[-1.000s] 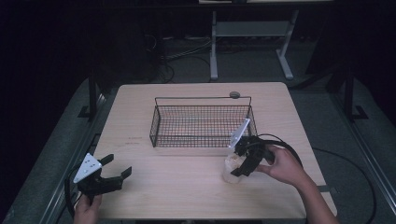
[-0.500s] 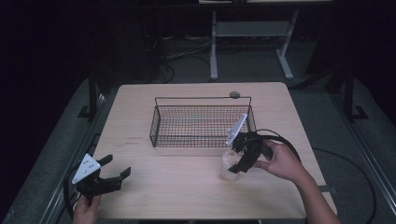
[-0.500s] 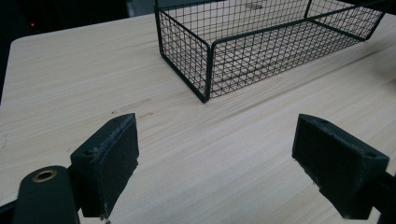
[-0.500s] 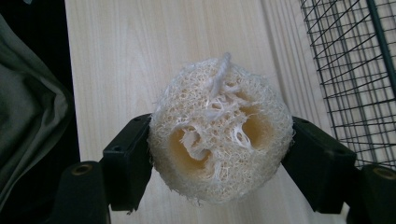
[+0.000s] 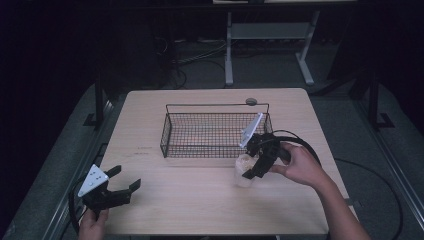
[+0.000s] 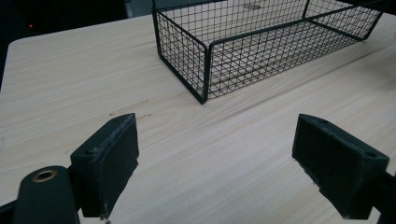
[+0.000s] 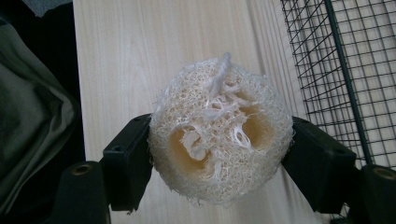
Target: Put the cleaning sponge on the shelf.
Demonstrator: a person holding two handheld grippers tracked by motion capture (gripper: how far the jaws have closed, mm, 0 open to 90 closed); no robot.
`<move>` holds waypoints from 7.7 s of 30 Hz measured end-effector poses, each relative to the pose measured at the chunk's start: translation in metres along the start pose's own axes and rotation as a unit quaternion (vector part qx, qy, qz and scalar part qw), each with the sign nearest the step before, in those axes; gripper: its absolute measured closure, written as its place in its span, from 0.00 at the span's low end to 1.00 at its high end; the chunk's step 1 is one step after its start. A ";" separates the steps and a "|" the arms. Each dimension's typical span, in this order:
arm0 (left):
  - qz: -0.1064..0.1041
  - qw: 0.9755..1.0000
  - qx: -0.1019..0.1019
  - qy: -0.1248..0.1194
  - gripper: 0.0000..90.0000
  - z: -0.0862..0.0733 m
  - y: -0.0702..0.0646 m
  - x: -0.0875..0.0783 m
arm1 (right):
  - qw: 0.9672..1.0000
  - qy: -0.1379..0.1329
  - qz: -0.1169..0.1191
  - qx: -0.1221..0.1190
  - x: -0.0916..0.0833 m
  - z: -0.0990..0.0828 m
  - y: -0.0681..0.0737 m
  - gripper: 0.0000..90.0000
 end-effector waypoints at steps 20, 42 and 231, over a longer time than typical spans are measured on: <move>0.002 1.000 -0.001 -0.004 0.15 0.000 0.001 -0.001 | 1.000 -0.002 0.002 -0.007 -0.015 0.024 -0.009 0.31; 0.004 1.000 -0.003 -0.004 0.15 0.000 0.004 -0.003 | 1.000 0.009 0.000 -0.007 -0.029 0.043 -0.027 0.31; 0.004 1.000 -0.004 -0.003 0.15 -0.001 0.007 -0.004 | 0.988 -0.005 -0.033 0.152 0.006 0.017 -0.149 0.22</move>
Point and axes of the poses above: each handheld gripper's, and its own axes: x roughly forward along the jaws, z roughly out of its top, y roughly to its left, the point moved 2 cm from there along x, roughly forward along the jaws, and after that the axes turned 9 degrees about z, right-handed, at the moved point
